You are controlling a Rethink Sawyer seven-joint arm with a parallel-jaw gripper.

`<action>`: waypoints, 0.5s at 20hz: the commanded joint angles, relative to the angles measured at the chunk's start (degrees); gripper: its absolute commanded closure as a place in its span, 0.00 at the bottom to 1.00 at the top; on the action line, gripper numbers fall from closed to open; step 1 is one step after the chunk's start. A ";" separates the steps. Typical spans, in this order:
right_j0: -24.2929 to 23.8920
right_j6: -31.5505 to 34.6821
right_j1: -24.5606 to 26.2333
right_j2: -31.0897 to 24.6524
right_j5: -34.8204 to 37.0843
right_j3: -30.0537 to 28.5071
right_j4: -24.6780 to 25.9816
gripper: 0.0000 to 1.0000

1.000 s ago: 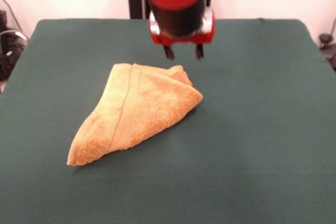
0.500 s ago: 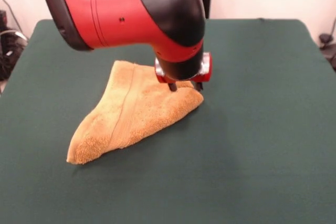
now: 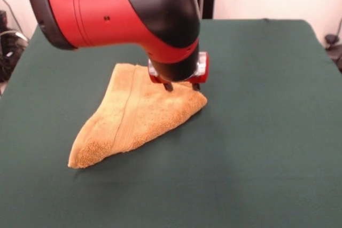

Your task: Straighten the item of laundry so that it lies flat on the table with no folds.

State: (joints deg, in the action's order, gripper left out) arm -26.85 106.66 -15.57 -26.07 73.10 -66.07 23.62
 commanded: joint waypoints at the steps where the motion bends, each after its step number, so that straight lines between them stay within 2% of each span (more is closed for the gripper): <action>1: 0.83 -15.14 6.56 -4.52 -7.69 1.78 3.64 0.00; 8: 2.43 -14.68 10.63 -3.05 -10.61 4.54 7.08 0.00; 10: 3.47 -14.49 11.21 -2.66 -9.40 5.81 7.57 0.00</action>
State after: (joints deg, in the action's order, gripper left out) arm -26.71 106.67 -11.91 -26.12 73.01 -62.77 24.49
